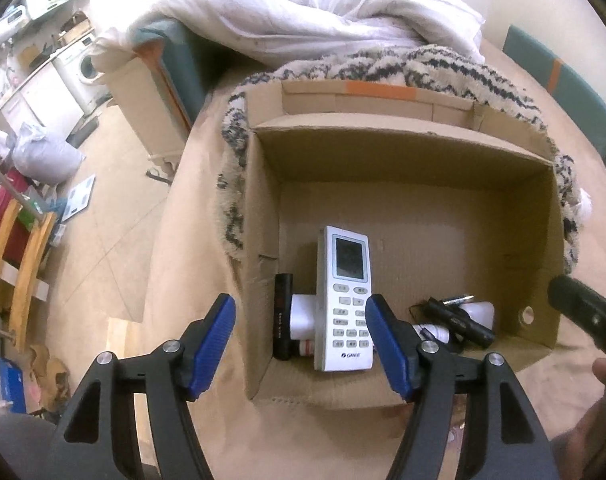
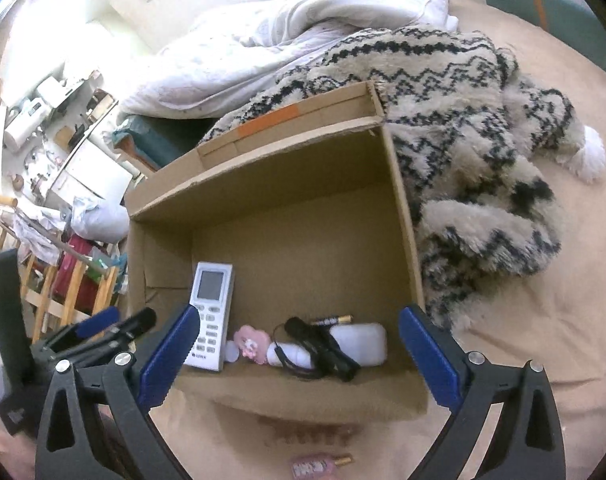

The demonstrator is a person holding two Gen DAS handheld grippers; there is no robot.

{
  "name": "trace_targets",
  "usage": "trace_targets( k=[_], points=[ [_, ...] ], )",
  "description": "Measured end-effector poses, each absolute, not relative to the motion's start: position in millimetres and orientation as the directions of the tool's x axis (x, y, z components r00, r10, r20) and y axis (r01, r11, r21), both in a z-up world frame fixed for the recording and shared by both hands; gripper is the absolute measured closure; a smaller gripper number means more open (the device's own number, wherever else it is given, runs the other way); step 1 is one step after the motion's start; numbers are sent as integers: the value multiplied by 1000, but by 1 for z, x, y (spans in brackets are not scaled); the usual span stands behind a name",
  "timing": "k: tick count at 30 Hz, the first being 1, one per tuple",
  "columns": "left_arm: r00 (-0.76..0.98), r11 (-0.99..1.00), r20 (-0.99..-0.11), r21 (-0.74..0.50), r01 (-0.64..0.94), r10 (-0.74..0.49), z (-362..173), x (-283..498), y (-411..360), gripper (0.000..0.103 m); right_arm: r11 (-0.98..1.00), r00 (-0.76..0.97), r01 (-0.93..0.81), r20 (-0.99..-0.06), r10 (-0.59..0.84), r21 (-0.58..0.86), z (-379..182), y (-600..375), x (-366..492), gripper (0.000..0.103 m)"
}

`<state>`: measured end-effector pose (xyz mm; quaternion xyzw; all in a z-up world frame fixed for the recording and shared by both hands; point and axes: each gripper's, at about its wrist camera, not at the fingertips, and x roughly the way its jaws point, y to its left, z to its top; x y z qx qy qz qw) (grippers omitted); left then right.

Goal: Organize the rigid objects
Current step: 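Withdraw both grippers from the box toward the remaining items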

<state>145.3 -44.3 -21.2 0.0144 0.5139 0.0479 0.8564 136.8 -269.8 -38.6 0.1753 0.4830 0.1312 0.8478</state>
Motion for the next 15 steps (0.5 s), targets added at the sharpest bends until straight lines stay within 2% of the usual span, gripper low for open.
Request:
trace_targets(
  k=[4,7,9,15],
  points=[
    [511,994,-854,66,-83,99,-11,128,-33,38,907,513,-57,-767,386,418,-32,-273,122,0],
    [566,995,-820,43,-88,86,-1,110,-22,32,895,509,-45,-761,402,443,-33,-276,108,0],
    [581,995,-810,36,-91,83,1,100,-14,32,893,511,-43,-758,404,448,-33,-277,100,0],
    [561,993,-823,26,-117,87,-6,83,5,32,902,496,-26,-778,386,431,-38,-275,88,0]
  ],
)
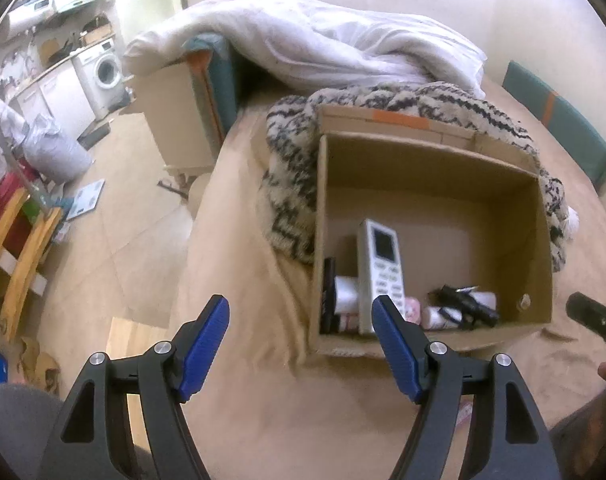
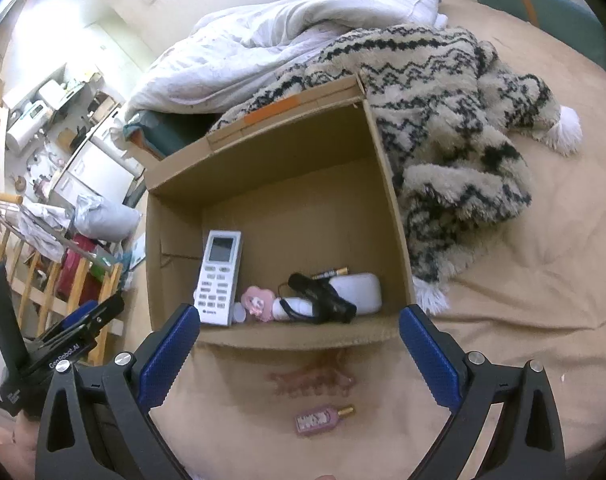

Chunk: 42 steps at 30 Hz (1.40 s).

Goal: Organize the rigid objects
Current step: 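Withdraw both grippers from the box toward the remaining items, then grasp the pink massager with the right gripper while the left grasps the pink perfume keychain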

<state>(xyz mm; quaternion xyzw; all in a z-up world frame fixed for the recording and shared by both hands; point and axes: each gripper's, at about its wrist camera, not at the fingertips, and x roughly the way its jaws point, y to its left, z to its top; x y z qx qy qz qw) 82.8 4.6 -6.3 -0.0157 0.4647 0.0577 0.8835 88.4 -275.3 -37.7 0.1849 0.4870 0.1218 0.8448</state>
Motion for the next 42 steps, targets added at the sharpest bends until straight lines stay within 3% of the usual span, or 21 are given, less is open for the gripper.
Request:
trace_targets(
  k=[16,30,35,42],
  points=[
    [498,986,-861,18,-168,100,-34,78,19,32,924,327,6,-874,359,382,-82,-260,84,0],
    [454,970,-891,-99,-224,14,-36,83,34,32,963,35,-85,-965,259,255,-162,-189,111,0],
    [458,966,-889,-118,-232,1,-33,80,37,32,972,23,-234,-999,39,32,-190,-149,112,0],
    [450,970,-893,-107,-217,3,-34,80,30,32,969,65,-243,-996,69,51,-190,-150,110,0]
  ],
)
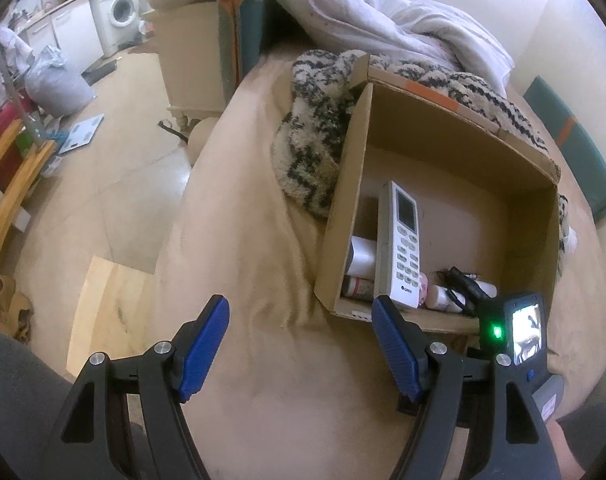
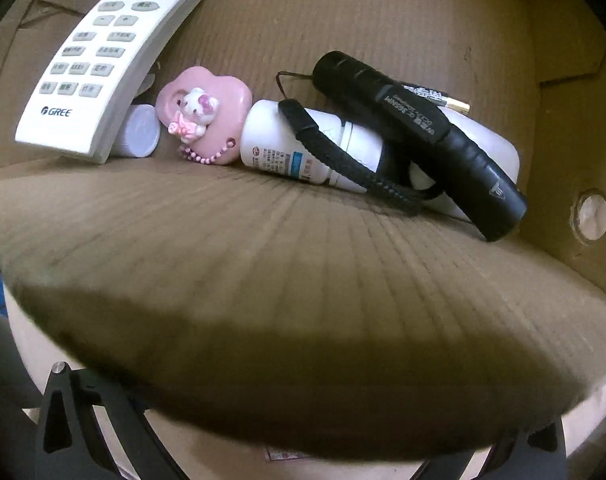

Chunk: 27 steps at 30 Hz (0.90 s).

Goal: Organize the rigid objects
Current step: 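Grasp the pink massager with the right gripper while the left grasps the pink perfume keychain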

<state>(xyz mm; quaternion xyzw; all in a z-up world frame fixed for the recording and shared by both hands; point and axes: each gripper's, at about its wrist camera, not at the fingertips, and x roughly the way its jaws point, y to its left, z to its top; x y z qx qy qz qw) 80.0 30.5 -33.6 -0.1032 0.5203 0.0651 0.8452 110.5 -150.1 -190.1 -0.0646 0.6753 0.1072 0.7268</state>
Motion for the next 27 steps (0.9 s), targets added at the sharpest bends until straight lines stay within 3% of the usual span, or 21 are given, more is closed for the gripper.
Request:
trace_targets(
  k=[9,17,27],
  points=[
    [445,967,-896,-96,-237,19,-35,79,37,32,960,103,-276,-991,82,51,-170,-143,93,5],
    [427,956,-903,-88,-281,42,-41,79,47,32,941,182,-298,-958,220,159,-99,-163,68,5],
    [423,966,-901,-19,-259,96,-47,80,39,32,912,454,-298,-798,396,283,2,-231,59,5]
  ],
)
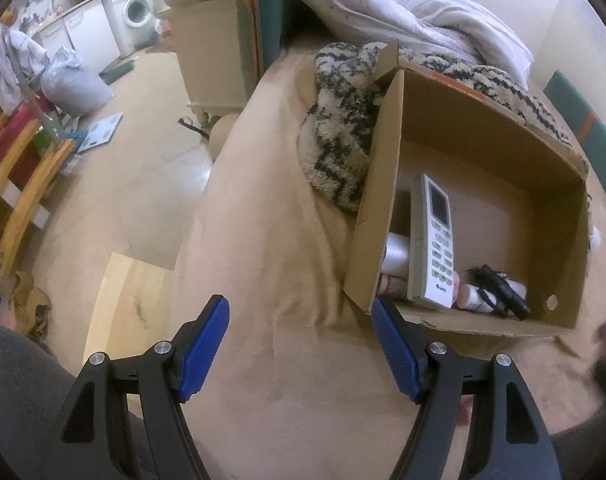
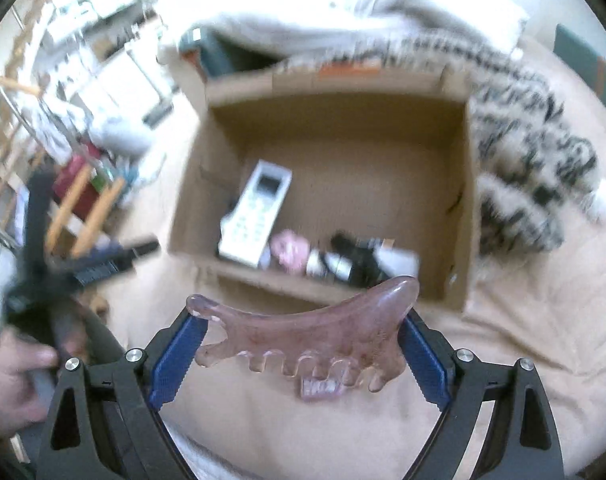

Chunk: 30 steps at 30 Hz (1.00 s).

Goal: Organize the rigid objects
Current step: 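Grasp the pink massager with the right gripper while the left grasps the pink perfume keychain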

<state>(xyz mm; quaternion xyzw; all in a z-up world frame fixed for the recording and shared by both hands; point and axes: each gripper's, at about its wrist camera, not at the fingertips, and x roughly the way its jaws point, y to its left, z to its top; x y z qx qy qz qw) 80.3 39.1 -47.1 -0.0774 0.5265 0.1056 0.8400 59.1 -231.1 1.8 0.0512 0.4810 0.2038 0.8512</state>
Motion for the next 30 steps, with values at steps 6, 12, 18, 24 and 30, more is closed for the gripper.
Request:
trace_targets(
  k=[6,12,18,24,30],
  points=[
    [418,969,-898,38,-244,141,-54,80,35,32,909,606,-280,-678,416,308,19,-252,72,5],
    [396,971,-905,64,-231,154,-61,76,24,32,903,598,-202,-683,419,378,8,-269,81,5],
    [360,972,-932,-42,-230,45,-71,64,-24,32,888,591,-160,-679,436,431,1,-281,82,4],
    [238,955,-966,-160,-251,-99,-106,60,-91,32,875,589,-147,-670,452,462,-1,-289,85,4],
    [157,953,-984,-122,-277,-80,-140,65,-143,32,870,589,-131,-668,454,475,-2,-294,85,5]
  ],
)
